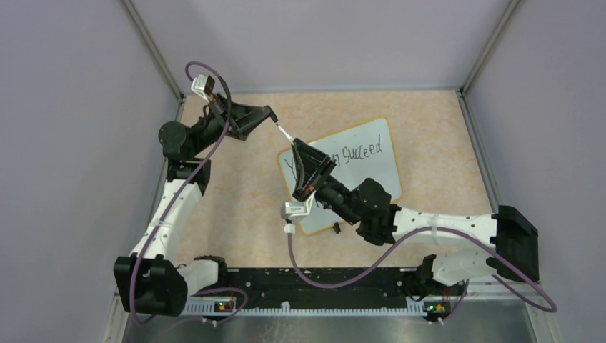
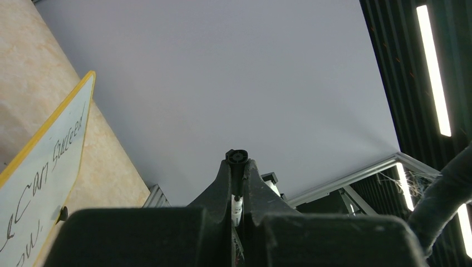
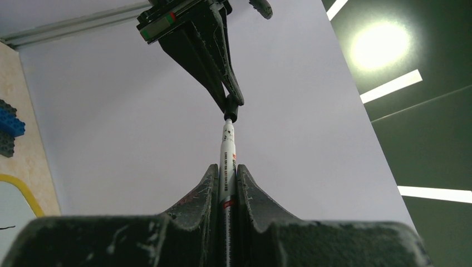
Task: Write a sentence on the whiteboard
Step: Insert the whiteboard marker without the cap into the pen cap.
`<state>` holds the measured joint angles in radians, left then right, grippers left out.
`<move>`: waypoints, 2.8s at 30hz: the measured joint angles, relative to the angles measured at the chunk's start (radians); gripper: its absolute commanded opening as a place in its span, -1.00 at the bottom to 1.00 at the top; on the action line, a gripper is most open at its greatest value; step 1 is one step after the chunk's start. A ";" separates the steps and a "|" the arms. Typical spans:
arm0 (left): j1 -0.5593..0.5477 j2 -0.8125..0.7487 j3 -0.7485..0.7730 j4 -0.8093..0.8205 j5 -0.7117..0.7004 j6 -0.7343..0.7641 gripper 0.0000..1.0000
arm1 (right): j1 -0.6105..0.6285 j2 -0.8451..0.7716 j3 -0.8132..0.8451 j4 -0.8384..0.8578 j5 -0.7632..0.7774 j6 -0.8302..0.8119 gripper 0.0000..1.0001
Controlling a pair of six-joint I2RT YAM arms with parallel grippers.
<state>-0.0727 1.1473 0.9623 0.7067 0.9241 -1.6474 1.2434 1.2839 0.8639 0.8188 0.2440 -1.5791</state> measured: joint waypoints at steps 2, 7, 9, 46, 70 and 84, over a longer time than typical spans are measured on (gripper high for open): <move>0.000 -0.003 -0.003 -0.001 0.001 0.000 -1.00 | 0.000 0.000 0.000 0.000 0.002 0.000 -1.00; 0.000 -0.008 -0.003 -0.003 0.002 0.000 -1.00 | 0.000 0.000 0.000 -0.002 0.006 0.000 -1.00; 0.000 -0.010 -0.003 -0.003 0.002 0.001 -1.00 | 0.000 0.000 0.000 -0.005 0.007 0.000 -1.00; -0.059 -0.026 -0.036 -0.053 -0.041 0.057 -1.00 | 0.000 0.116 0.089 0.030 0.100 -0.097 -1.00; -0.134 -0.029 -0.048 -0.136 -0.181 0.179 -1.00 | 0.000 0.159 0.090 0.071 0.191 -0.167 -1.00; -0.155 -0.045 -0.063 -0.142 -0.230 0.208 -1.00 | -0.014 0.159 0.090 0.068 0.190 -0.184 -1.00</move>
<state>-0.2276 1.1023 0.8989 0.5644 0.6945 -1.4399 1.2297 1.4429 0.9543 0.8871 0.4339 -1.7630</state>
